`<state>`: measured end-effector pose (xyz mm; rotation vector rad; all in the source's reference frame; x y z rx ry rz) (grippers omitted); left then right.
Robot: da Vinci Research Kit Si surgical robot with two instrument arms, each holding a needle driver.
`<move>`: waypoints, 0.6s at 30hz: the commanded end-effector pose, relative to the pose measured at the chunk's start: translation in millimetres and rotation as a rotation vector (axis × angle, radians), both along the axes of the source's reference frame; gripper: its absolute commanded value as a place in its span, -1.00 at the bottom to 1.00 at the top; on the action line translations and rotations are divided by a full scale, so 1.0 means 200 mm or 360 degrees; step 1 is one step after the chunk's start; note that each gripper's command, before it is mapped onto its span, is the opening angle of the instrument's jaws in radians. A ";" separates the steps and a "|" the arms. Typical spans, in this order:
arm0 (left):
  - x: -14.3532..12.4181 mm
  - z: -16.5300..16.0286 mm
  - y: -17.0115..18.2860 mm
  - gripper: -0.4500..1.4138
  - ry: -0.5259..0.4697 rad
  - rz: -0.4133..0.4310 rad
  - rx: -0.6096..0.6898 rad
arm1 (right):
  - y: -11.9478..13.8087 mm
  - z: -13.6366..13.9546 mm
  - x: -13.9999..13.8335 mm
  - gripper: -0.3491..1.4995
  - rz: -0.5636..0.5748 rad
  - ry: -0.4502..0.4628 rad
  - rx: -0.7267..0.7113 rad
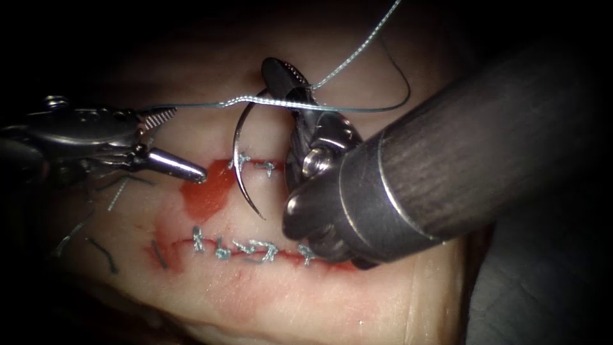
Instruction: Wound Closure
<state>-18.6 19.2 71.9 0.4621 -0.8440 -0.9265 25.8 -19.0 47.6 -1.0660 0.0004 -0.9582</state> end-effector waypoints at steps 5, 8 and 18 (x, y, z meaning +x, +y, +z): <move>-0.004 0.003 -0.001 0.48 -0.0007 -0.0009 0.0005 | 0.002 -0.006 0.007 -1.00 0.0009 0.0062 -0.0032; -0.003 0.004 0.000 0.48 -0.0063 -0.0024 0.0055 | 0.002 -0.004 0.008 -1.00 0.0005 0.0065 -0.0036; -0.008 0.011 -0.003 0.21 -0.0322 -0.0361 0.0503 | -0.003 -0.003 0.016 -1.00 -0.0032 0.0095 -0.0056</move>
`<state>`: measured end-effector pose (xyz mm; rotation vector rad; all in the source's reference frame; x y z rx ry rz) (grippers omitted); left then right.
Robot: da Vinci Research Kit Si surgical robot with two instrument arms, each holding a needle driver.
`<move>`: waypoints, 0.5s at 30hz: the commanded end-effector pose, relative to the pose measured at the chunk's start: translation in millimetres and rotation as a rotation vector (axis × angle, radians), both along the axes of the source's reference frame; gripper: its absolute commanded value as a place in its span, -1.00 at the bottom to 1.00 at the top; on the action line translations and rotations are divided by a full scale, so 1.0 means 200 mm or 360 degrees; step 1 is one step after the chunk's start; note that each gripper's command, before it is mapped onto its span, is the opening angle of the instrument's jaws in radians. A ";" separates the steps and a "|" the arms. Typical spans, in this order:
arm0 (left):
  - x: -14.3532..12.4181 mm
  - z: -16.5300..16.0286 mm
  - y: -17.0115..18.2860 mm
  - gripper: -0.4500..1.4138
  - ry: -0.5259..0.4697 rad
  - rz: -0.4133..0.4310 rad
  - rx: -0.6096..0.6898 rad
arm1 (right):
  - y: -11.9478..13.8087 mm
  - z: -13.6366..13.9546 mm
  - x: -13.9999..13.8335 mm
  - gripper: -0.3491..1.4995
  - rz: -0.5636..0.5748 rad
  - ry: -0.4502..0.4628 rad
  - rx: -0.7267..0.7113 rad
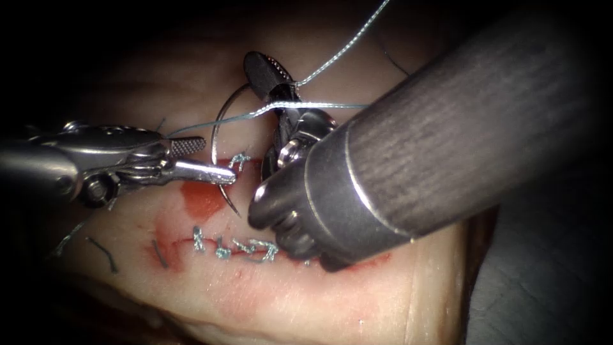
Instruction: Wound Closure
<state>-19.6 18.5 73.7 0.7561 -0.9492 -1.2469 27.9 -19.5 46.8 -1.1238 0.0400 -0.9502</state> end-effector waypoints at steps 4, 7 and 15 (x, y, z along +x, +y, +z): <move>-0.003 0.003 0.001 -0.77 -0.0041 -0.0076 0.0050 | -0.003 0.002 0.009 -1.00 -0.0011 0.0021 -0.0012; -0.002 0.005 0.002 -1.00 -0.0025 -0.0079 0.0046 | -0.004 0.003 0.010 -1.00 -0.0012 0.0041 -0.0027; 0.002 0.010 0.002 -1.00 -0.0286 -0.0116 0.0487 | -0.003 0.009 0.010 0.33 -0.0355 -0.0067 -0.0128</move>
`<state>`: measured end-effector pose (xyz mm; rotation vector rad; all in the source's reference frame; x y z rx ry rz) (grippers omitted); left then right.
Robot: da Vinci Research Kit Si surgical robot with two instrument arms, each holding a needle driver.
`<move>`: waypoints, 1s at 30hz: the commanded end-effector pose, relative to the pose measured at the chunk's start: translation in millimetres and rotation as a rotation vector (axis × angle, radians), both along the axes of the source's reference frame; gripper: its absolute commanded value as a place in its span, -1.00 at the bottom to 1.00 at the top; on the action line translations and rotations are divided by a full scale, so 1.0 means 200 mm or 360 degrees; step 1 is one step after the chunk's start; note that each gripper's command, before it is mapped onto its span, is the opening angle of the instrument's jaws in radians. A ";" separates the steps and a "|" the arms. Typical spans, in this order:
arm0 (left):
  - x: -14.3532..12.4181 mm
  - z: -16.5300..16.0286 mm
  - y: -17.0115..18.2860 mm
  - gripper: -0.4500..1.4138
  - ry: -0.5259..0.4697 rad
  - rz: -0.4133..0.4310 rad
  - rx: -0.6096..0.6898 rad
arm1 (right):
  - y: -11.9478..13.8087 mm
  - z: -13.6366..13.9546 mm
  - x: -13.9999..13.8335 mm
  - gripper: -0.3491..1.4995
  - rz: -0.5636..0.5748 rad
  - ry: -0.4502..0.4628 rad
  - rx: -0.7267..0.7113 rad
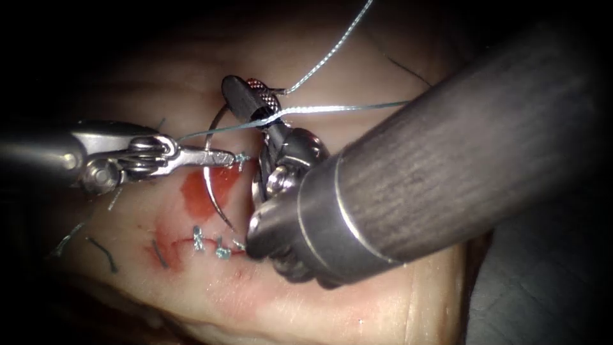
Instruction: Wound Closure
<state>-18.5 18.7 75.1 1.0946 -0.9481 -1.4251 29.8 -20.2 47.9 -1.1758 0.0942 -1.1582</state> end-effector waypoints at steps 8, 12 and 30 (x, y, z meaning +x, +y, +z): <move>0.001 0.012 -0.001 -1.00 -0.0501 -0.0045 0.0405 | 0.000 0.012 -0.003 0.78 -0.0552 0.0438 -0.0418; 0.002 0.018 -0.003 -1.00 -0.0831 0.0015 0.0564 | -0.001 0.018 -0.007 0.78 -0.0652 0.0707 -0.0524; -0.005 0.020 -0.011 -1.00 -0.0895 0.0192 0.0729 | 0.001 0.020 -0.011 0.44 -0.0684 0.0857 -0.0591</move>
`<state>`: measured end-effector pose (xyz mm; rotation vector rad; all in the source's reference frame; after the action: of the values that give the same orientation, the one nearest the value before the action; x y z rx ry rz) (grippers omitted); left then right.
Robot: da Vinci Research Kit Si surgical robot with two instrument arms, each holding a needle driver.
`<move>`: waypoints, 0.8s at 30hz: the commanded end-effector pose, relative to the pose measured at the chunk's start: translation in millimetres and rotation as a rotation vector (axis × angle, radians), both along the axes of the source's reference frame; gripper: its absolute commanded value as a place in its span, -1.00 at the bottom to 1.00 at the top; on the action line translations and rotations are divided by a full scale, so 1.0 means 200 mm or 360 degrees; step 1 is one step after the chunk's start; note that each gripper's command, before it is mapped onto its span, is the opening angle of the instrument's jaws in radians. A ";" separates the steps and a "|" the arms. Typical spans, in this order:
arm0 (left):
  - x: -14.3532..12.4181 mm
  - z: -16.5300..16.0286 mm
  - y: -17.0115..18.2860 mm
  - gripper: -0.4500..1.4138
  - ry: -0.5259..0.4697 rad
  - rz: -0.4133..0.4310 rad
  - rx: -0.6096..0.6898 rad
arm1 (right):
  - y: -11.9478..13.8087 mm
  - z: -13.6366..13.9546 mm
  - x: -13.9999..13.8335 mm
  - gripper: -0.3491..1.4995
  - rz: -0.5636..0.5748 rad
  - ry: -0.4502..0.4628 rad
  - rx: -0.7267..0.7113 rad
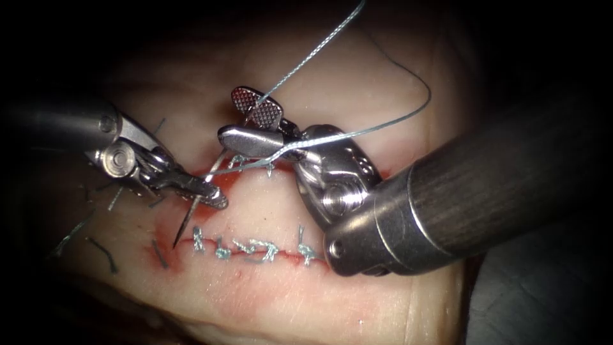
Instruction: Wound Closure
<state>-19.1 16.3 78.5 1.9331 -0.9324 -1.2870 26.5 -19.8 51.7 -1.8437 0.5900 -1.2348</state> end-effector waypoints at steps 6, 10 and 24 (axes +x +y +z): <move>-0.003 0.003 0.003 -1.00 0.0095 -0.0047 -0.0058 | -0.006 0.003 0.009 0.42 0.0104 -0.0170 0.0086; -0.004 0.003 0.003 -1.00 0.0104 -0.0052 -0.0058 | -0.007 0.003 0.010 0.34 0.0149 -0.0230 0.0122; -0.003 0.004 0.003 -1.00 0.0112 -0.0063 -0.0060 | -0.001 -0.002 0.002 0.18 0.0226 -0.0243 0.0174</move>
<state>-19.0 16.6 78.8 1.8374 -0.9561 -1.3437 25.8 -19.9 51.0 -1.6524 0.4265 -1.2119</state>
